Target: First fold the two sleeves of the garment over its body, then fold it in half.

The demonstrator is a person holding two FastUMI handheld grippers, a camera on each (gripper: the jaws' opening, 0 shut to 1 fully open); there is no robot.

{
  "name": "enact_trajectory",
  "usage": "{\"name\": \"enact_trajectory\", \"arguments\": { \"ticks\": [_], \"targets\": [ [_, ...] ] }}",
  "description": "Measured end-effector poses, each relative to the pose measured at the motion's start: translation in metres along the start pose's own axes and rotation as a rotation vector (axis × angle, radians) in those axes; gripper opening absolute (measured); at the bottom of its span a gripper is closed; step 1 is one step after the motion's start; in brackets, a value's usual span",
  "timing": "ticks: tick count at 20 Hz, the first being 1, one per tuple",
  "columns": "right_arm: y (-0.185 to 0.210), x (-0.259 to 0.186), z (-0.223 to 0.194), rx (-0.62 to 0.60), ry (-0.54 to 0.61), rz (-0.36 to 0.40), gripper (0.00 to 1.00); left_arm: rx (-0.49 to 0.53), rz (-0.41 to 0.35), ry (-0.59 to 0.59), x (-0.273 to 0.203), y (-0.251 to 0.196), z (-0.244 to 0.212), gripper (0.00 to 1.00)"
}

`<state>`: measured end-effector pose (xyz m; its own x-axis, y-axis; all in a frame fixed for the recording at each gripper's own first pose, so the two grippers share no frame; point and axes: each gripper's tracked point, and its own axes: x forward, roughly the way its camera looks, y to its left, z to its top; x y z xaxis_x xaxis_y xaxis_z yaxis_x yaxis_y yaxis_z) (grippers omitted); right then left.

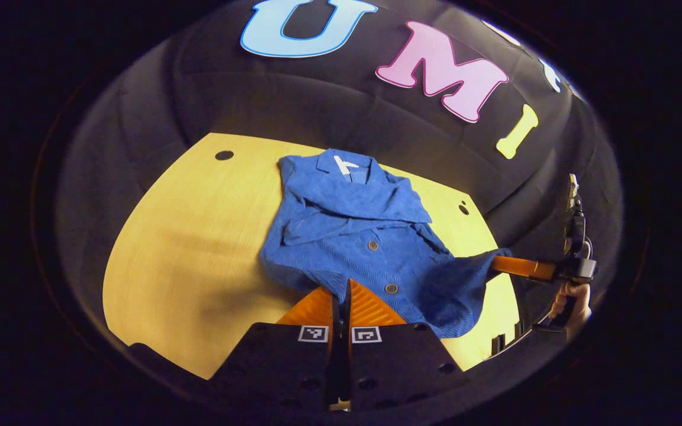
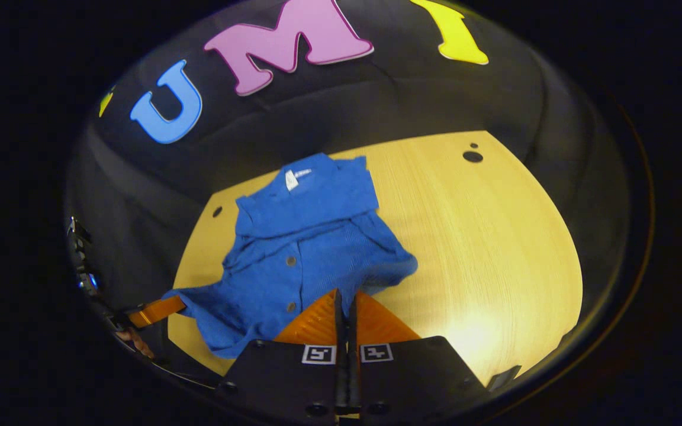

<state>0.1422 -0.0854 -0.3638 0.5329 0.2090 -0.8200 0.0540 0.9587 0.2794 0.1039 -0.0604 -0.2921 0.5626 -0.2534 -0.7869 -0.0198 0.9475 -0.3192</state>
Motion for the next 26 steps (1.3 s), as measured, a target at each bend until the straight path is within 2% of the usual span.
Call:
{"name": "enact_trajectory", "arguments": {
  "ticks": [4, 9, 12, 15, 17, 20, 24, 25, 26],
  "targets": [
    [0.015, 0.017, 0.075, -0.017, -0.073, 0.025, 0.01, 0.061, 0.007, -0.108, 0.016, 0.009, 0.084, 0.0],
    [0.032, 0.061, 0.165, -0.037, -0.18, 0.039, 0.01, 0.17, 0.033, -0.205, 0.065, 0.02, 0.172, 0.0],
    [0.026, 0.098, 0.206, -0.03, -0.219, 0.029, 0.01, 0.241, 0.083, -0.248, 0.107, 0.034, 0.217, 0.0],
    [0.0, 0.144, 0.239, -0.012, -0.283, -0.016, 0.01, 0.273, 0.147, -0.3, 0.156, 0.056, 0.253, 0.0],
    [-0.019, 0.177, 0.25, 0.005, -0.307, -0.039, 0.01, 0.294, 0.158, -0.386, 0.196, 0.069, 0.277, 0.0],
    [-0.048, 0.235, 0.248, 0.042, -0.301, -0.068, 0.0, 0.296, 0.17, -0.386, 0.255, 0.089, 0.274, 0.0],
    [-0.075, 0.301, 0.229, 0.011, -0.298, -0.141, 0.0, 0.3, 0.18, -0.394, 0.313, 0.107, 0.268, 0.0],
    [-0.079, 0.312, 0.223, -0.003, -0.297, -0.147, 0.09, 0.301, 0.177, -0.389, 0.321, 0.106, 0.265, 0.0],
    [-0.081, 0.318, 0.219, -0.019, -0.294, -0.152, 0.28, 0.3, 0.181, -0.384, 0.329, 0.107, 0.262, 0.07]
  ]
}}
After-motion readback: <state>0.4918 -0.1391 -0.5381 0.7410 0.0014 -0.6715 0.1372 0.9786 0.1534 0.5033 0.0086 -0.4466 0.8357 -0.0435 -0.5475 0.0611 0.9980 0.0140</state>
